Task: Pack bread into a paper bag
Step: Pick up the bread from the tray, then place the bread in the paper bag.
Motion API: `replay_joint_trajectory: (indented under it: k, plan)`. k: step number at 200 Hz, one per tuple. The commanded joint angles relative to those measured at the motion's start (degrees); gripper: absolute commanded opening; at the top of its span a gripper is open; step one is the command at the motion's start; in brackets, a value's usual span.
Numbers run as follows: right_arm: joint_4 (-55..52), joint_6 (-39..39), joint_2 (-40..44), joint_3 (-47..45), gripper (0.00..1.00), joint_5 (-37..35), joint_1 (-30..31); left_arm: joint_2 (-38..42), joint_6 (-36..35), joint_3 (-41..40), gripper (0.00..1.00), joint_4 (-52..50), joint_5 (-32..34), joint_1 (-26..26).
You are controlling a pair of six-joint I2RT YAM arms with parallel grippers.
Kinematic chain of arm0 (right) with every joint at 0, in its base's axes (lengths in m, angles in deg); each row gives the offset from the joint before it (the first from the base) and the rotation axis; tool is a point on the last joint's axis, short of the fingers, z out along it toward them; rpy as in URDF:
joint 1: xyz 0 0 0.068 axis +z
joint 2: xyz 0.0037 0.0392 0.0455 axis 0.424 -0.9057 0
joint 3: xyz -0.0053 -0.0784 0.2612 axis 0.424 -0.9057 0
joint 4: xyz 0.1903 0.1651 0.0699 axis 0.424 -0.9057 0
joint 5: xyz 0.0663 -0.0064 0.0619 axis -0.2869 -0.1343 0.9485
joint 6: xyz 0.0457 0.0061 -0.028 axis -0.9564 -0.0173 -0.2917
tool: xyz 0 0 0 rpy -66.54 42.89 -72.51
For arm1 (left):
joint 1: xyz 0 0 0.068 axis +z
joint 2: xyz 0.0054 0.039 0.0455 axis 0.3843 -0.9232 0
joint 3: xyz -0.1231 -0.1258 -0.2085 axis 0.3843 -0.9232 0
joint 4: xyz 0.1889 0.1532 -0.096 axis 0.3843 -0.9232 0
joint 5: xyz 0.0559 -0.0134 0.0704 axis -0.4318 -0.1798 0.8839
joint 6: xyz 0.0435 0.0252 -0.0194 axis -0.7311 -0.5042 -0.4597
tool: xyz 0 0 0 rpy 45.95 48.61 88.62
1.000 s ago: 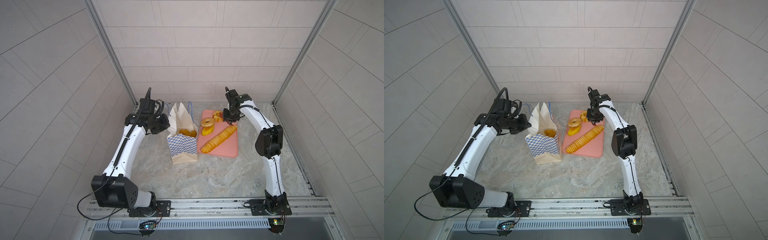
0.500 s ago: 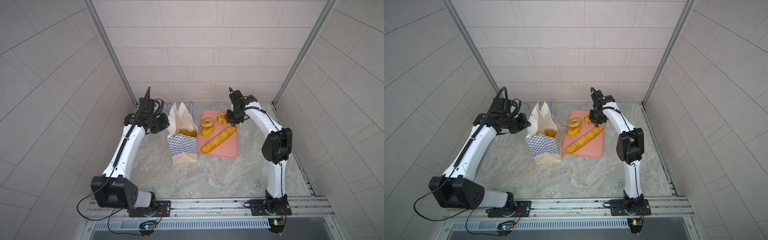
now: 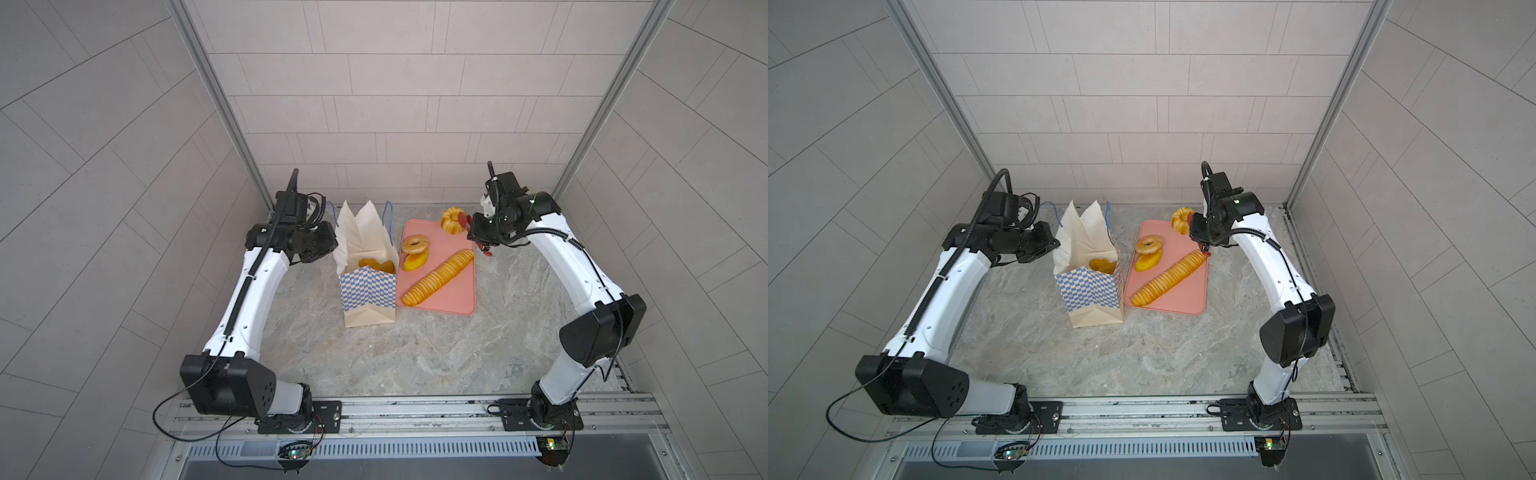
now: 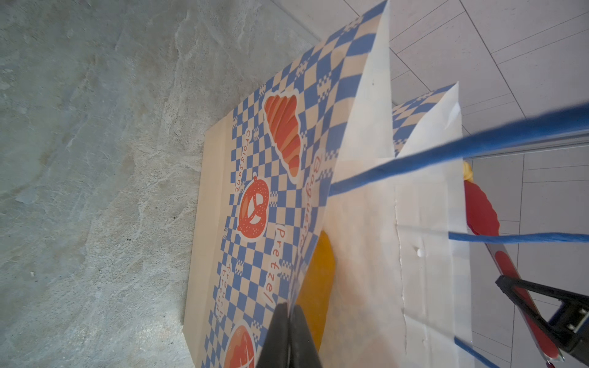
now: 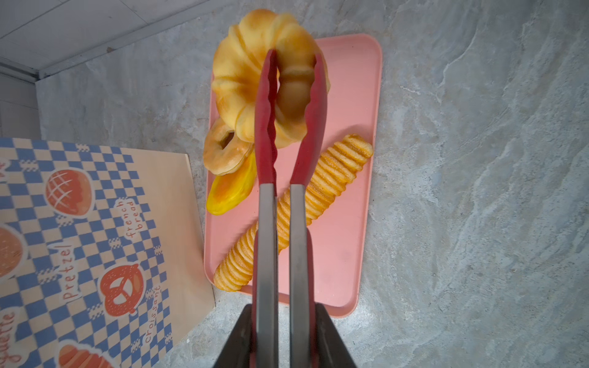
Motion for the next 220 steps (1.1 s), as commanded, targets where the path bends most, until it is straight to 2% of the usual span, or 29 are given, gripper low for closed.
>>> replay_joint_trajectory:
  k: [1,49,111,171,220]
  plan:
    - [0.88,0.73,5.14,0.44,0.28,1.0,-0.14,-0.07,0.09,1.77,0.0,-1.1,1.06,-0.16]
    - [4.31,-0.68,12.39,0.24,0.29,2.78,0.65,-0.54,0.18,2.83,0.0,-1.45,1.49,-0.03]
    - [5.74,-1.1,16.01,2.19,0.29,5.35,2.99,-2.37,-0.22,5.03,0.0,-2.26,1.56,-0.02]
    - [14.33,-1.78,19.61,0.1,0.29,9.43,5.55,-2.71,-0.23,4.77,0.0,-2.39,1.41,-0.11]
    - [17.24,-1.14,18.66,2.03,0.3,9.73,10.09,-3.14,-0.35,4.99,0.0,-2.42,1.04,-0.08]
